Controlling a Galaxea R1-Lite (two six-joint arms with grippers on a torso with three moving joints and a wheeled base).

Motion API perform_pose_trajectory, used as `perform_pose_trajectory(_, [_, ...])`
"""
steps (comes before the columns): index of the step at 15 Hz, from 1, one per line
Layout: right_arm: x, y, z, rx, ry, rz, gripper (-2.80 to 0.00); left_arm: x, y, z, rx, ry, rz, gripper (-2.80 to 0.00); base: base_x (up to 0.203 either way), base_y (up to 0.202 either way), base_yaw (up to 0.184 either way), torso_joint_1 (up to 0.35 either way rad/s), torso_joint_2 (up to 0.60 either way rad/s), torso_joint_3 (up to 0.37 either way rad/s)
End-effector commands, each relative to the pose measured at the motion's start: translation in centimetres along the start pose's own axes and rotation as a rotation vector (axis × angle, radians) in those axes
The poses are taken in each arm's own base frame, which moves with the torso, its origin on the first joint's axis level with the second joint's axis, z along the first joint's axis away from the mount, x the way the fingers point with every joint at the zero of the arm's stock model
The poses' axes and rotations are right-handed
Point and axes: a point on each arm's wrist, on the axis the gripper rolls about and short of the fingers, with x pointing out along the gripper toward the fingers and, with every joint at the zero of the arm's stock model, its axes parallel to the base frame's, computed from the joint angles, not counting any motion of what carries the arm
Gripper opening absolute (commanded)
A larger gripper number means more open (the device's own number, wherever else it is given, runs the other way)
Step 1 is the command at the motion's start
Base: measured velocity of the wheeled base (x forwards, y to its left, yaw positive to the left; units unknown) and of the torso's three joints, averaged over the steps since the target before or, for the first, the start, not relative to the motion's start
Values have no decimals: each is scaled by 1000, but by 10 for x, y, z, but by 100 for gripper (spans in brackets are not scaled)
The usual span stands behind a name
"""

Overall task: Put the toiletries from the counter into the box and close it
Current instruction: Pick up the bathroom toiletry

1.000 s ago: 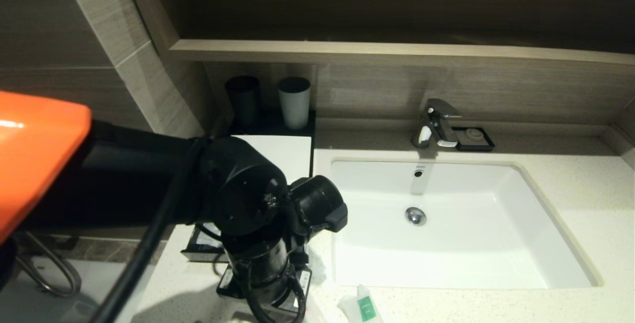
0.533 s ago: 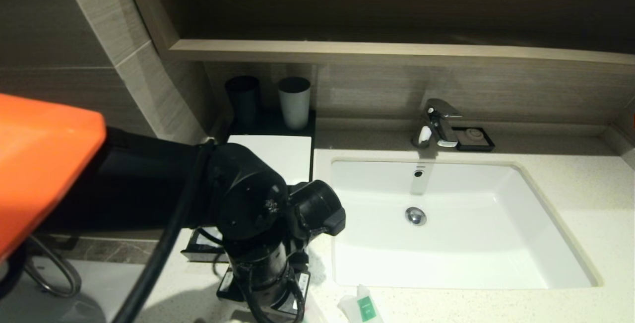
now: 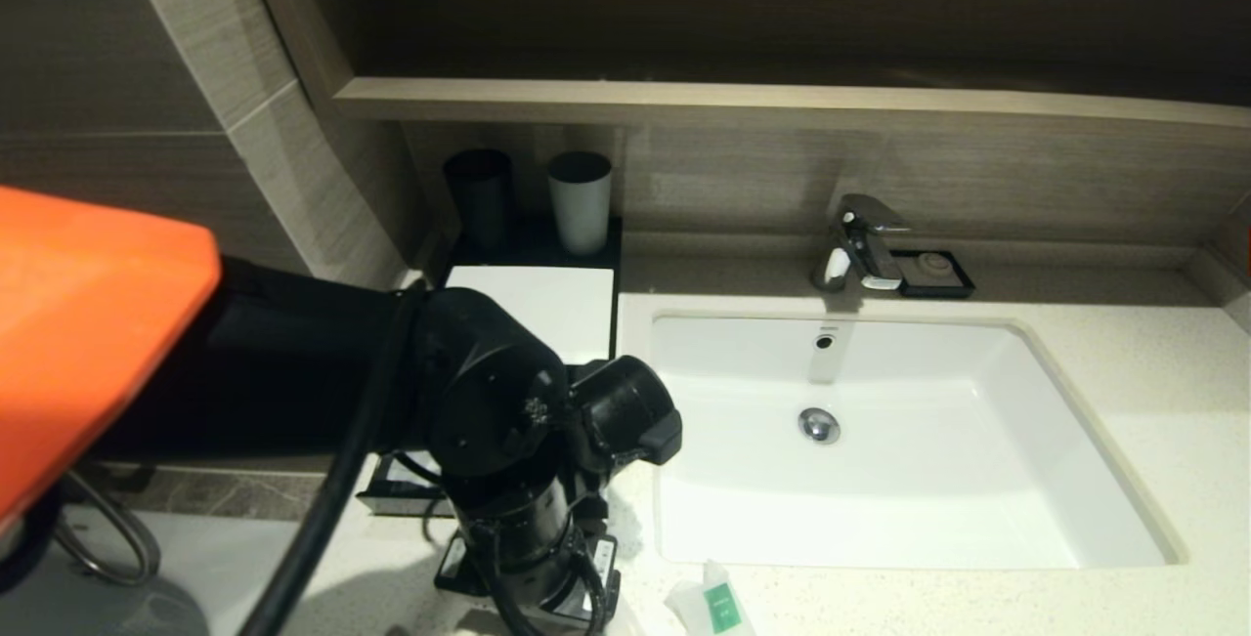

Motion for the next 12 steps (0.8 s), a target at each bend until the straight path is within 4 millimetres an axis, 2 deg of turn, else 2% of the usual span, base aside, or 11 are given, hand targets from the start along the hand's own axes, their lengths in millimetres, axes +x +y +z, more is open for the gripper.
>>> perform_pose_trajectory(1, [0,0,0,-1,0,1,-280,0,1,0,-4,8,-5,0,0,0,0,0,0,0])
perform_pose_trajectory(12, [0,0,0,-1,0,1,-280,5,-1,2,-3,14,0,0,0,0,0,0,0,0])
